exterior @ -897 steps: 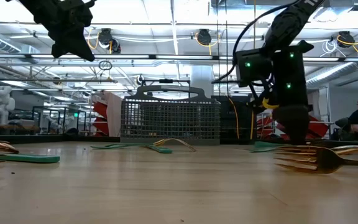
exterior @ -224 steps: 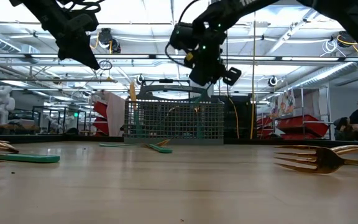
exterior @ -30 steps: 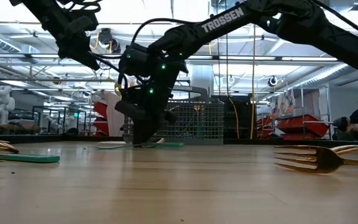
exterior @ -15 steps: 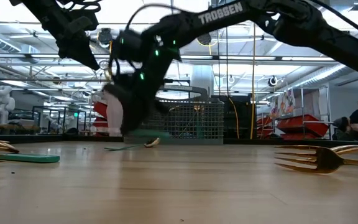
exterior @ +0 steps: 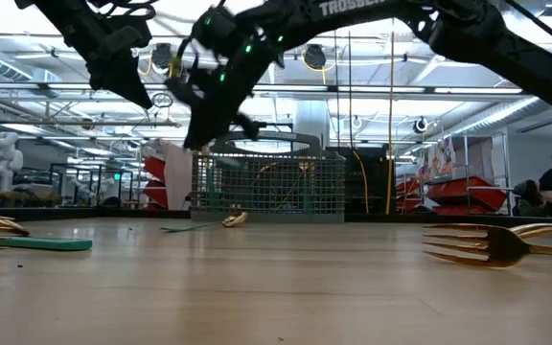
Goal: Sort silverware
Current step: Put the green knife into the gray bin
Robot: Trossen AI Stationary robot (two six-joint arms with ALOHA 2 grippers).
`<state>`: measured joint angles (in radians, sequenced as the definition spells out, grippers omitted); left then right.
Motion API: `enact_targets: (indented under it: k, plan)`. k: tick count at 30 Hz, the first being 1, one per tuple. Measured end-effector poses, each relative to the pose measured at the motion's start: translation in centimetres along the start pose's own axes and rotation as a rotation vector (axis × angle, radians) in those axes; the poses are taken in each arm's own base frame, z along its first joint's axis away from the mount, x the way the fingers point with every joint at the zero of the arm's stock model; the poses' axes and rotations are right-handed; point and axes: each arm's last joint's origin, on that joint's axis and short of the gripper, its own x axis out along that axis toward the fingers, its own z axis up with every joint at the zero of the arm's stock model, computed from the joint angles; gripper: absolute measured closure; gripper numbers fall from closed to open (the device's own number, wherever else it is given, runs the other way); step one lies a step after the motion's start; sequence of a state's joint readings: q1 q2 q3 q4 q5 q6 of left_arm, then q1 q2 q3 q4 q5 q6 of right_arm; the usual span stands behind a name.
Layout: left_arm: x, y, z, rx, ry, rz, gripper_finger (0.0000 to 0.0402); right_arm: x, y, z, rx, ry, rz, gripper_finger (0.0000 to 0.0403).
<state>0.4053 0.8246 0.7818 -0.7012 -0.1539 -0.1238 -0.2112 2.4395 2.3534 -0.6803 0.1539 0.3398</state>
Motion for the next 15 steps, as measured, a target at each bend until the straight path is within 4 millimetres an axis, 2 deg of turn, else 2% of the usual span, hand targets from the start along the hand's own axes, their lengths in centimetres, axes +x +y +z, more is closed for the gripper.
enact_targets:
  k: [6, 12, 15]
  plan:
    - [0.0, 0.0, 0.0, 0.0, -0.001, 0.0, 0.0391, -3.1, -1.3, 3.6, 0.032, -0.201, -0.011, 0.0403]
    - [0.0, 0.0, 0.0, -0.001, -0.002, 0.0, 0.0391, -3.6, -3.5, 6.3, 0.109, -0.408, -0.011, 0.0403]
    - [0.0, 0.0, 0.0, -0.002, -0.003, 0.0, 0.0391, -3.7, -4.3, 7.5, 0.11, -0.558, -0.076, 0.0403]
